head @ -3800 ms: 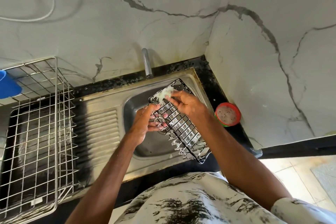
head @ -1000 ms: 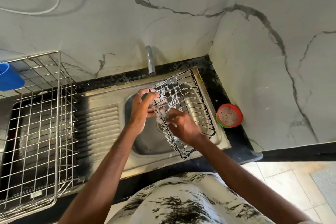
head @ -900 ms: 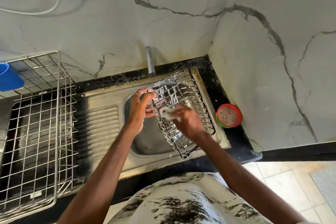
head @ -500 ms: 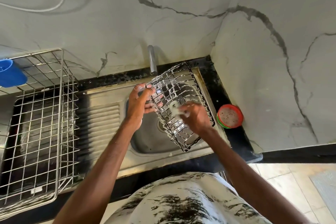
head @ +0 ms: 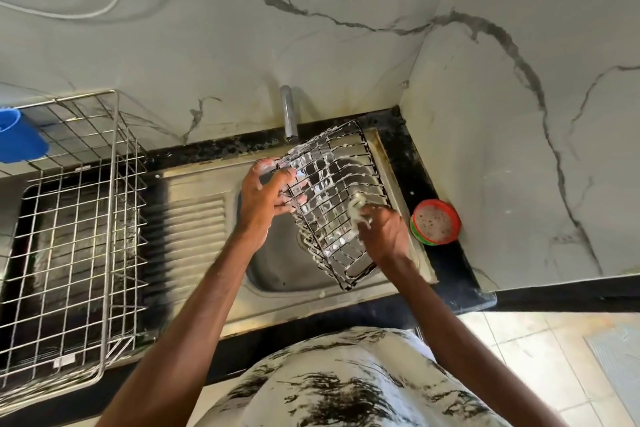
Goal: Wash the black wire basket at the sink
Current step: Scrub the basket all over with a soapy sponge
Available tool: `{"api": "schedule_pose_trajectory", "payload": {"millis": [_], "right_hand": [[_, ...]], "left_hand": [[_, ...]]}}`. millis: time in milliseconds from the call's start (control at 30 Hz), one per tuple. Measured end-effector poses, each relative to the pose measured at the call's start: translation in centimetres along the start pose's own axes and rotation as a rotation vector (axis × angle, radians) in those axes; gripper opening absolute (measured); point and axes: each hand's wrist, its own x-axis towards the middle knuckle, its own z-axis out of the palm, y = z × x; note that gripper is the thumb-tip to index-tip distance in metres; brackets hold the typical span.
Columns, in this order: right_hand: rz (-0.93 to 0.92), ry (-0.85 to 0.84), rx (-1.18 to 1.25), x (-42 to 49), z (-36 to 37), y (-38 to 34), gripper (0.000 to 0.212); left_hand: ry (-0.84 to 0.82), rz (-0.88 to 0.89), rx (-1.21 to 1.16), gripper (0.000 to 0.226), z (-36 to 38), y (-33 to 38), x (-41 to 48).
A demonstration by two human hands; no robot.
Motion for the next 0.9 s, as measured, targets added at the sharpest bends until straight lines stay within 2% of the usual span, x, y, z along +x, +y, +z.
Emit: {"api": "schedule_pose_trajectory", "payload": {"millis": [67, 167, 200, 267, 333, 433, 533, 600, 667, 800, 900], "right_hand": [[-0.064, -0.018, -0.068, -0.3, 0.1, -0.8, 0.024], [-0.254, -0.254, -0.049, -1.9, 0.8, -2.5, 0.027], [-0.278, -0.261, -0.055, -1.9, 0.9, -2.5, 0.028], [-0.258, -0.168, -0.136, -0.8, 0.6, -1.9, 0.030], [-0.160, -0.074, -0.269, 0.6, 0.1, -0.6, 0.031], [-0.096, -0.047, -0.340, 1.1, 0.5, 1.0, 0.035], [-0.253, -0.228, -0.308, -0.7, 2.0, 0.2, 0.036], [-0.253, -0.322, -0.182, -1.4, 2.1, -0.4, 0.032], [-0.214, -0.259, -0.153, -0.6, 1.6, -0.3, 0.033], [-0.056, -0.081, -0.298, 1.0, -0.1, 0.6, 0.030], [-0.019, -0.034, -0.365, 1.1, -0.3, 0.7, 0.031]], "left_hand": [[0.010, -0.003, -0.003, 0.037, 0.2, 0.1, -0.1], [0.011, -0.008, -0.029, 0.034, 0.5, 0.4, -0.2], [0.006, -0.011, -0.035, 0.035, 0.4, 0.4, -0.2], [0.004, -0.010, -0.036, 0.035, 0.3, 0.4, -0.3], [0.012, -0.012, -0.043, 0.038, 0.3, 0.5, -0.3], [0.036, -0.009, -0.063, 0.036, 0.4, 0.9, -0.3], [0.038, -0.006, -0.081, 0.037, 0.4, 1.3, -0.4], [0.038, 0.006, -0.072, 0.036, 0.5, 1.3, -0.5], [0.027, 0.017, -0.072, 0.032, 0.3, 1.1, -0.6], [-0.001, 0.032, -0.067, 0.029, 0.1, 1.0, -0.8], [0.016, 0.032, -0.115, 0.033, 0.4, 1.1, -1.0]]}}
